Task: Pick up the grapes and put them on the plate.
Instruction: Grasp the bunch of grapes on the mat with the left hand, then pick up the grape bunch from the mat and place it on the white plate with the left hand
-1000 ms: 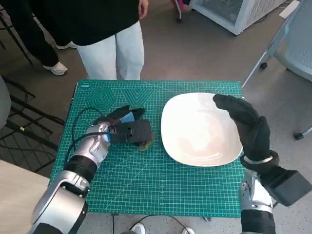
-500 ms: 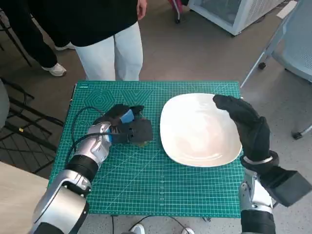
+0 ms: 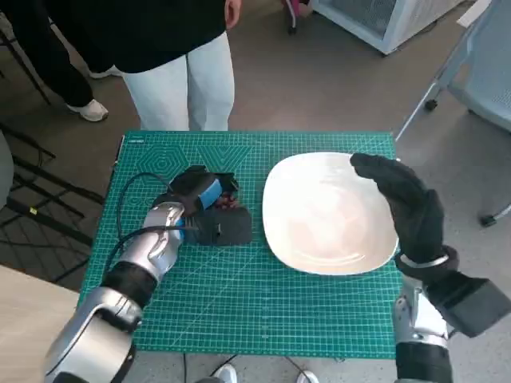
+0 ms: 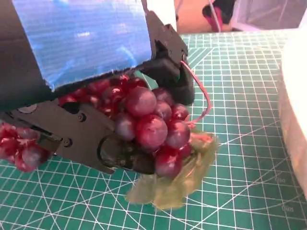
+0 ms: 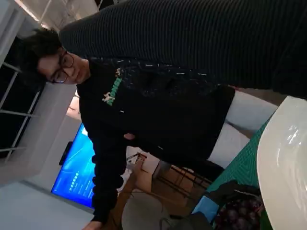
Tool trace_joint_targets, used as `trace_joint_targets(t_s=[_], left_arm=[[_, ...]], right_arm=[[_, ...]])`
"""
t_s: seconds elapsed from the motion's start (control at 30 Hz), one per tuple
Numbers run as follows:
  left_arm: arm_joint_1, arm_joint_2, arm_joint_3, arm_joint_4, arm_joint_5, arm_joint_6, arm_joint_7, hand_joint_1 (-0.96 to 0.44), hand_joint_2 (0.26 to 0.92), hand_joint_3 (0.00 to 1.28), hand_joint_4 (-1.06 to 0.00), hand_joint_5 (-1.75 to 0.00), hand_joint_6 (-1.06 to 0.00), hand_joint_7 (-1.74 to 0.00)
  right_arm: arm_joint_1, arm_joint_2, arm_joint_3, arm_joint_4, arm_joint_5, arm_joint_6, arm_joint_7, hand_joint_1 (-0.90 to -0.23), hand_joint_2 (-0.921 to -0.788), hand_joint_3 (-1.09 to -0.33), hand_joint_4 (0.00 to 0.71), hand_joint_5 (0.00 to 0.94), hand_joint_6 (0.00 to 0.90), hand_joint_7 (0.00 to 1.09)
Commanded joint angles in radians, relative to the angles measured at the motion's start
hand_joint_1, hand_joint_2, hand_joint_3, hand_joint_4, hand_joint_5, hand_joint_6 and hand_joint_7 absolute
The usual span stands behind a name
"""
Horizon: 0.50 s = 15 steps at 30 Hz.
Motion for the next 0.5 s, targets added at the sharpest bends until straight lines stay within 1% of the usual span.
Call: trace_joint_targets(t_s=[0.03,0.5], left_arm=[[0.060,0.018,0.001,-0.044,0.006,0.019,-0.026,0.00,0.921,0.14,-0.61,-1.23,-0.53,-1.28],[0.065,0.014,0.015,-0.025,-0.003,0.019,-0.027,0.00,0.921,0.14,-0.61,-1.24,-0.53,-1.27]], right_arm=[[0.002,0.002,0.001,0.010,-0.004,0.011,-0.003,-0.581,-0.921,-0.679,0.190,0.001,0.004,0.34],[-0.003,0.002,-0.001,0.012,0.005,0.013,0.002,-0.589,-0.921,-0.681,0.189,0.000,0.001,0.34]])
